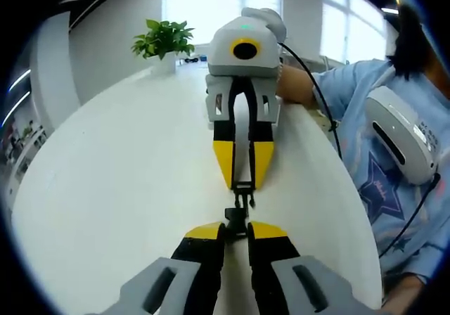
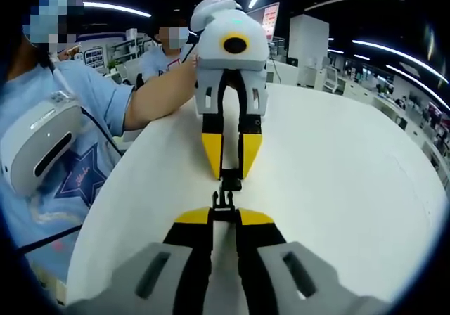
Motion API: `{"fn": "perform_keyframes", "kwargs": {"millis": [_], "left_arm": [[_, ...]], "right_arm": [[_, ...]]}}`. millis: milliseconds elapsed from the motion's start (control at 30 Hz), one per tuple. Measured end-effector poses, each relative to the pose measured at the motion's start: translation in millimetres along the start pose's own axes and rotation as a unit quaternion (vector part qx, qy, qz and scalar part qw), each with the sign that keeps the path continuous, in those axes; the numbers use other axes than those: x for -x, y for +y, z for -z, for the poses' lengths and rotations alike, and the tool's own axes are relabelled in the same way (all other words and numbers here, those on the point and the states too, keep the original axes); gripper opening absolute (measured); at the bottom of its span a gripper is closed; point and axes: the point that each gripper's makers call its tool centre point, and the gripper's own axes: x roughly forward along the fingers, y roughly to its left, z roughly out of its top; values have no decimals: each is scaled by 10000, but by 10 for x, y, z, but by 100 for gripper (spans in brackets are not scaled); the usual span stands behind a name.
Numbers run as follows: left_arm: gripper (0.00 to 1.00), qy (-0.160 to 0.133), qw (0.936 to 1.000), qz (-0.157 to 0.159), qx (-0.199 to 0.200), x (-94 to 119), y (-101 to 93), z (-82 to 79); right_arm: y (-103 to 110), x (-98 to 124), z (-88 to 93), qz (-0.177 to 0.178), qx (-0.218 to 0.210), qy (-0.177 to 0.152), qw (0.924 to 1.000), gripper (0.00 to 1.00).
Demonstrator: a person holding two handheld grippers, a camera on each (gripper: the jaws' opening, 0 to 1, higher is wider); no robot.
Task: Snap the two parts of the plastic buckle together until the buckle closes and remains connected.
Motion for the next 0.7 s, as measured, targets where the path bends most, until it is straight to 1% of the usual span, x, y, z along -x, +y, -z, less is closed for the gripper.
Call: {"fn": "perform_keyframes", "kwargs": {"millis": [700], "left_arm": [[13,-27,10000,13,15,5,11,4]], "right_arm": [[-5,-4,-3,-20,0,-40,10000,12]]}}
